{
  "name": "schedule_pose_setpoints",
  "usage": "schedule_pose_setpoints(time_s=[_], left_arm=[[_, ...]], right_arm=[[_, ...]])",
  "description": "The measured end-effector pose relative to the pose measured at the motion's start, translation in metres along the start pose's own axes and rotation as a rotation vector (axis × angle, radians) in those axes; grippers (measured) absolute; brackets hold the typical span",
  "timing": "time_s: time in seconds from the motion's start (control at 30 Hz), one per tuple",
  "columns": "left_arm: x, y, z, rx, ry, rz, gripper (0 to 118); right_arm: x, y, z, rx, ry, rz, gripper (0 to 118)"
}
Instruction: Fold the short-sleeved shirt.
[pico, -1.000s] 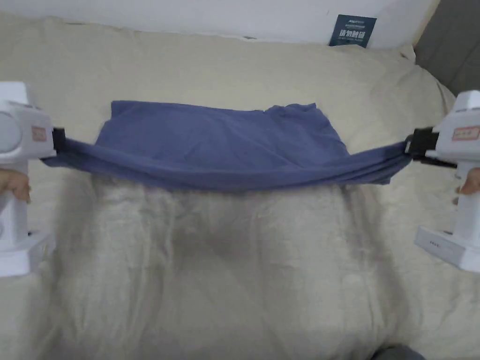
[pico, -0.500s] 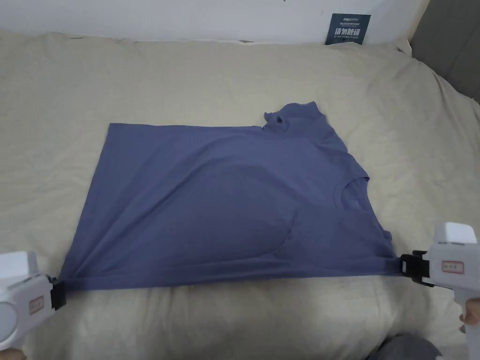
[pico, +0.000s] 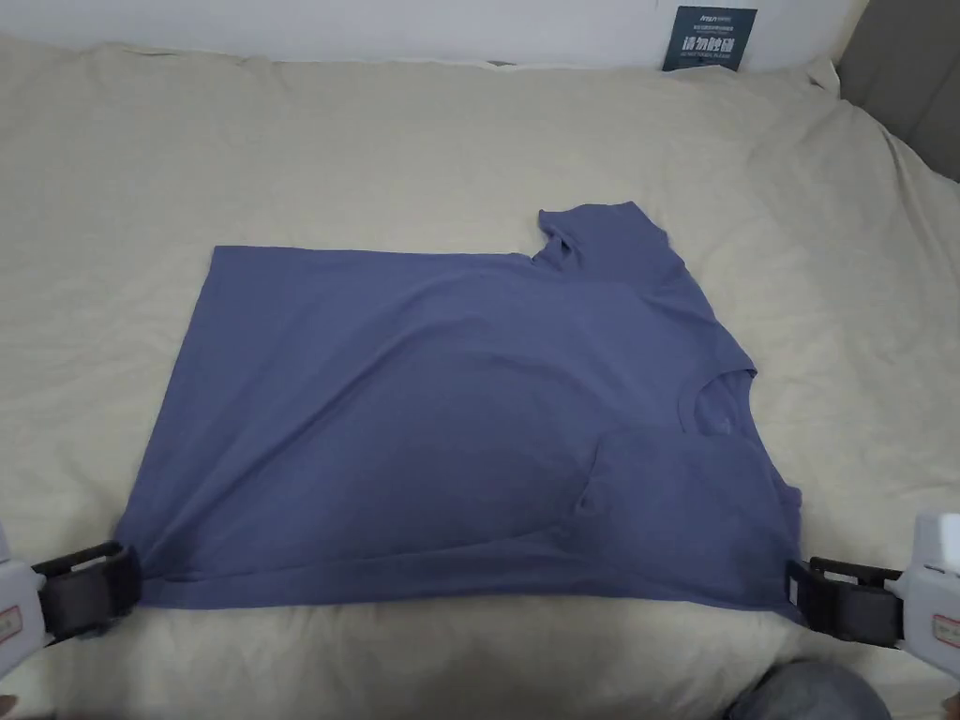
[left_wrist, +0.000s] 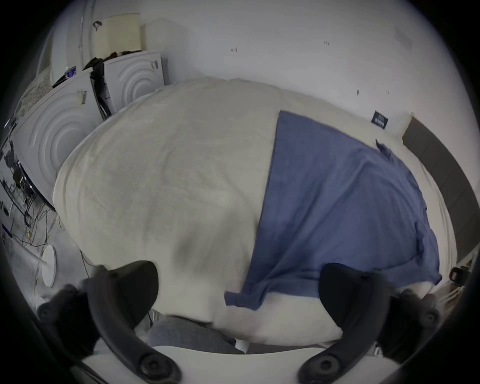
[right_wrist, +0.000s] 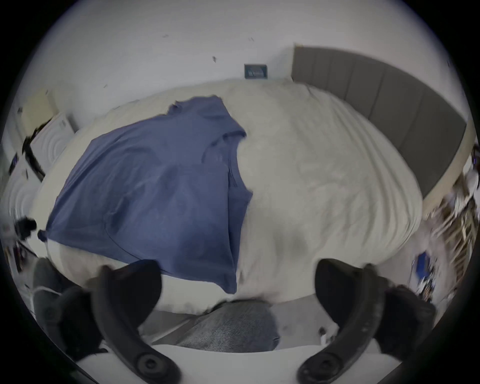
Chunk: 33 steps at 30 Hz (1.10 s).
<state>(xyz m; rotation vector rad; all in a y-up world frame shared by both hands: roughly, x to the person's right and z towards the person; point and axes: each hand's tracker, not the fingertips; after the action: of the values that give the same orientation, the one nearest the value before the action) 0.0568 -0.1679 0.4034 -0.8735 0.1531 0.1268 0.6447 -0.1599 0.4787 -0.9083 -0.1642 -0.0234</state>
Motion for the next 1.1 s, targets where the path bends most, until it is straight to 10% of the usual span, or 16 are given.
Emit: schedule_pose_setpoints(time_s=[0.5, 0.63, 0.77, 0.9, 1.1], left_arm=[[0.104, 0.052, 0.081, 0.750, -0.002, -0.197, 118], [0.116, 0.054, 0.086, 0.756, -0.066, -0.186, 83], [0.120, 0.054, 0.087, 0.753, -0.080, -0.209, 20], [0.121, 0.052, 0.090, 0.748, -0.092, -0.220, 1], [0.121, 0.054, 0.094, 0.699, -0.122, -0.217, 0]], right_arm=[[-0.077, 0.074, 0.083, 0.637, 0.007, -0.060, 118], [-0.086, 0.078, 0.084, 0.654, 0.043, -0.116, 116], [-0.091, 0.077, 0.086, 0.679, 0.063, -0.105, 36], [-0.090, 0.076, 0.086, 0.681, 0.059, -0.095, 6], [-0.089, 0.078, 0.092, 0.663, 0.078, -0.080, 1]])
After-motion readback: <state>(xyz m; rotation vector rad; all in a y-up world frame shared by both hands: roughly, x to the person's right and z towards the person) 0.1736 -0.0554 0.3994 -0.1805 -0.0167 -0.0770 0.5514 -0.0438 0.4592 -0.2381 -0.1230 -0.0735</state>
